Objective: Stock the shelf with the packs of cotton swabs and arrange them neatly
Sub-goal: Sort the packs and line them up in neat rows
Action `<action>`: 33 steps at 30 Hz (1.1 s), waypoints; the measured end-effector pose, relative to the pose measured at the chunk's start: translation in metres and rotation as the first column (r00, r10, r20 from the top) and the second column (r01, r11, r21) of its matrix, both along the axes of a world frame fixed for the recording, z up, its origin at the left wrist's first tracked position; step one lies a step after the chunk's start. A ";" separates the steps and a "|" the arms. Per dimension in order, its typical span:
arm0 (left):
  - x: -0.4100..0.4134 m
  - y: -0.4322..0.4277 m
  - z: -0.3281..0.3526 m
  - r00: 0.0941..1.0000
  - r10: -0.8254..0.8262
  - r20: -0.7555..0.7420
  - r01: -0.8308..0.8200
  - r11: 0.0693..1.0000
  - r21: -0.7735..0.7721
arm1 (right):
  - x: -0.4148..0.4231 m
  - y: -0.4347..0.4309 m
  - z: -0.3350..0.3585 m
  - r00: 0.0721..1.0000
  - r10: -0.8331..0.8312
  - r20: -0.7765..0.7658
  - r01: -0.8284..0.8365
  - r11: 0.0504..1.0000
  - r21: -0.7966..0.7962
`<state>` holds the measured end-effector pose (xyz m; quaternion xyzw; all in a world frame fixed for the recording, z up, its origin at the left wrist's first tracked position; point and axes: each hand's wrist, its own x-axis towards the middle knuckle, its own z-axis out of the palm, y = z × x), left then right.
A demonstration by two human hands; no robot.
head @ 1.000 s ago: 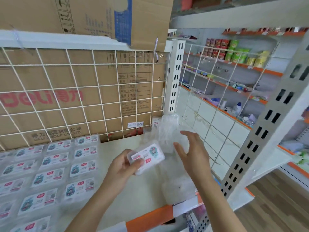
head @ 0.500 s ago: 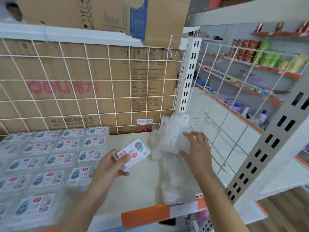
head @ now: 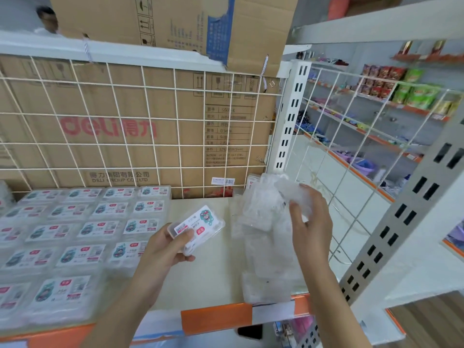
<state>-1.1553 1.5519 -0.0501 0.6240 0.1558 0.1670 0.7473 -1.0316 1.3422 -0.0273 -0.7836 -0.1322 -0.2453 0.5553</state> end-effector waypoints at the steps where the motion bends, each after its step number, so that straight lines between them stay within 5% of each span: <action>1: -0.001 0.000 0.001 1.000 -0.005 0.002 0.005 1.000 -0.005 | -0.005 0.001 0.007 0.996 0.067 -0.054 -0.059 0.988 0.140; 5: -0.007 0.004 0.007 1.000 -0.013 0.016 0.013 1.000 -0.013 | -0.026 0.014 0.026 0.885 0.393 -0.251 -0.185 0.791 0.583; 8: -0.015 0.011 0.011 0.999 -0.008 0.036 0.008 1.000 -0.018 | -0.041 0.029 0.027 0.817 0.481 -0.319 -0.167 0.726 0.667; 14: -0.035 0.039 0.011 0.995 0.085 0.043 -0.082 0.995 -0.051 | -0.066 0.057 0.018 0.786 0.511 -0.348 -0.271 0.791 0.549; 19: -0.053 0.057 0.013 0.997 0.077 0.022 -0.077 0.996 -0.039 | -0.089 0.090 0.020 0.697 0.644 -0.317 -0.483 0.748 0.456; 29: -0.100 0.063 0.014 0.995 -0.096 -0.035 0.093 0.992 -0.083 | -0.137 0.157 -0.003 0.819 0.508 -0.267 -0.424 0.849 0.315; 33: -0.105 0.061 0.011 1.000 0.017 -0.002 -0.017 0.981 -0.192 | -0.154 0.169 -0.008 0.803 0.501 -0.324 -0.397 0.854 0.336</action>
